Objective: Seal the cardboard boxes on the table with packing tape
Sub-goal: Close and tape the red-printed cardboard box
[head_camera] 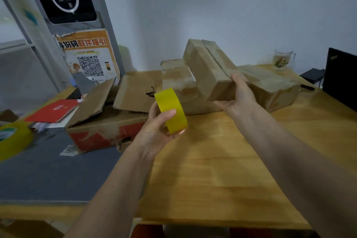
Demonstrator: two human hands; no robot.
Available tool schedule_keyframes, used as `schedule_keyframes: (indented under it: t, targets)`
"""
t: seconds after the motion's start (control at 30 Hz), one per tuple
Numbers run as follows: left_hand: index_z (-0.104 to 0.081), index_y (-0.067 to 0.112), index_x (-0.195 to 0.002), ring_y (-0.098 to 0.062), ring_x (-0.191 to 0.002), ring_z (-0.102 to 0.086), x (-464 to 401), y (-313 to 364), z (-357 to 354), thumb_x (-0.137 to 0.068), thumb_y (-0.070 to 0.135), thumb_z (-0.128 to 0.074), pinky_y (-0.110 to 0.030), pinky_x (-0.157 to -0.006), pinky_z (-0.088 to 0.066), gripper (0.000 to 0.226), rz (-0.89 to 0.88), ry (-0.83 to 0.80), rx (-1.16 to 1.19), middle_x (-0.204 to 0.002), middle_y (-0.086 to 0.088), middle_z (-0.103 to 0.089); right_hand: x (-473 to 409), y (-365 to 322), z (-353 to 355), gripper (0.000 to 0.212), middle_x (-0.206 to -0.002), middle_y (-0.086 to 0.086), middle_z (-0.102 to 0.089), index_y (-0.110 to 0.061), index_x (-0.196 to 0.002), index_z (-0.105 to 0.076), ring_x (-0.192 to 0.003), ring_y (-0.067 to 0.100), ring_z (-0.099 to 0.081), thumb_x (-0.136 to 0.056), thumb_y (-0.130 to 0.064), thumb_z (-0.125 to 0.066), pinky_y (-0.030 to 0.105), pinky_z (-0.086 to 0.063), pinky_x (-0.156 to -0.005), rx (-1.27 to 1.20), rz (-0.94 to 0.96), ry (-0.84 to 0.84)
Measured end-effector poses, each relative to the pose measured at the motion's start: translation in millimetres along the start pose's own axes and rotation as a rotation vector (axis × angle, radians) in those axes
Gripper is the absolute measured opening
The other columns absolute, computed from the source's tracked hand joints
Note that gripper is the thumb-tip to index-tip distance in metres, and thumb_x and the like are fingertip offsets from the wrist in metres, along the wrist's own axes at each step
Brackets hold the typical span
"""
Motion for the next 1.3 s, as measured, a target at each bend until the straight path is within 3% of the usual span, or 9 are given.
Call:
schedule_keyframes:
  t: [0.07,0.2,0.37,0.57,0.63,0.7,0.87,1.07,1.3]
  targets:
    - [-0.05,0.034,-0.136,-0.023,-0.093,-0.072,-7.3,-2.3,-2.7,-0.05,0.027,-0.089,-0.039,-0.068,-0.057,0.094,0.015,0.005,0.001,-0.121,-0.003,-0.064,-12.6,-2.7,-14.2,0.07,-0.129,0.011,-0.05,-0.021,-0.143,-0.033,-0.115,0.037,-0.053,-0.085,-0.028,-0.071,0.058,-0.052,-0.076,0.062,0.045,0.016]
    - [-0.046,0.034,-0.141,-0.021,-0.09,-0.075,-18.4,-6.6,-5.4,-0.05,0.028,-0.091,-0.04,-0.071,-0.058,0.101,0.046,0.006,-0.034,-0.119,-0.002,-0.067,-41.4,-5.5,-32.5,0.068,-0.135,0.009,-0.046,-0.019,-0.143,-0.035,-0.124,0.035,-0.047,-0.086,-0.029,-0.07,0.065,-0.045,-0.094,0.189,0.064,0.083]
    - [-0.038,0.037,-0.146,-0.023,-0.094,-0.074,-25.4,-8.5,-8.4,-0.05,0.026,-0.091,-0.041,-0.073,-0.059,0.11,0.076,-0.006,-0.077,-0.121,-0.001,-0.066,-63.8,-1.8,-33.3,0.058,-0.148,0.013,-0.038,-0.019,-0.141,-0.039,-0.133,0.042,-0.04,-0.09,-0.025,-0.067,0.061,-0.039,-0.103,0.29,-0.034,-0.098]
    - [-0.037,0.038,-0.147,-0.022,-0.097,-0.073,-24.2,-12.7,-6.1,-0.055,0.029,-0.088,-0.038,-0.072,-0.057,0.105,0.055,-0.037,-0.074,-0.121,-0.003,-0.068,-64.9,16.1,-8.4,0.041,-0.113,0.011,-0.053,-0.011,-0.134,-0.043,-0.091,0.025,-0.059,-0.096,-0.015,-0.057,0.038,-0.056,-0.077,0.363,0.076,0.08]
    - [-0.042,0.037,-0.144,-0.024,-0.101,-0.072,-19.9,-10.3,-6.4,-0.054,0.03,-0.09,-0.038,-0.073,-0.057,0.102,0.045,-0.072,-0.093,-0.123,-0.003,-0.067,-54.8,39.4,-2.3,0.022,-0.094,0.009,-0.054,-0.01,-0.119,-0.051,-0.08,0.021,-0.058,-0.097,-0.015,-0.053,0.034,-0.055,-0.072,0.419,-0.052,-0.005]
    - [-0.046,0.035,-0.142,-0.026,-0.104,-0.07,-12.8,-2.0,-5.8,-0.049,0.035,-0.095,-0.038,-0.074,-0.057,0.105,0.012,-0.108,-0.127,-0.125,-0.005,-0.067,-42.3,64.4,-2.3,0.016,-0.095,0.015,-0.057,-0.01,-0.113,-0.052,-0.074,0.023,-0.056,-0.098,-0.015,-0.05,0.035,-0.052,-0.065,0.455,-0.197,-0.134]
    - [-0.041,0.03,-0.145,-0.027,-0.107,-0.069,13.5,47.8,7.3,-0.06,0.03,-0.083,-0.039,-0.074,-0.058,0.094,-0.215,-0.036,-0.214,-0.132,-0.007,-0.062,-18.5,109.5,-19.4,0.034,-0.117,0.017,-0.058,-0.016,-0.128,-0.055,-0.083,0.023,-0.058,-0.096,-0.025,-0.056,0.033,-0.05,-0.064,0.644,-0.231,-0.3]
    - [-0.036,0.032,-0.147,-0.019,-0.106,-0.07,37.6,119.4,50.2,-0.066,0.031,-0.083,-0.039,-0.075,-0.059,0.094,-0.461,0.219,-0.256,-0.13,0.001,-0.062,-8.9,138.6,-48.8,0.047,-0.135,0.005,-0.055,-0.033,-0.136,-0.05,-0.121,0.028,-0.052,-0.092,-0.042,-0.06,0.054,-0.043,-0.101,0.746,-0.209,-0.377]
    - [-0.042,0.028,-0.144,-0.024,-0.107,-0.067,30.6,122.1,93.7,-0.072,0.03,-0.077,-0.038,-0.07,-0.059,0.08,-0.402,0.392,-0.155,-0.135,-0.002,-0.06,-4.4,153.4,-58.2,0.055,-0.104,0.012,-0.073,-0.019,-0.114,-0.064,-0.091,0.03,-0.071,-0.075,-0.055,-0.075,0.043,-0.058,-0.062,0.649,-0.494,-0.366]
Point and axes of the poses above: each hand's wrist, its own x-axis away from the middle knuckle, its own z-axis out of the back of the hand, y = z × x, the point moved 1 cm from there along -x, towards the middle knuckle
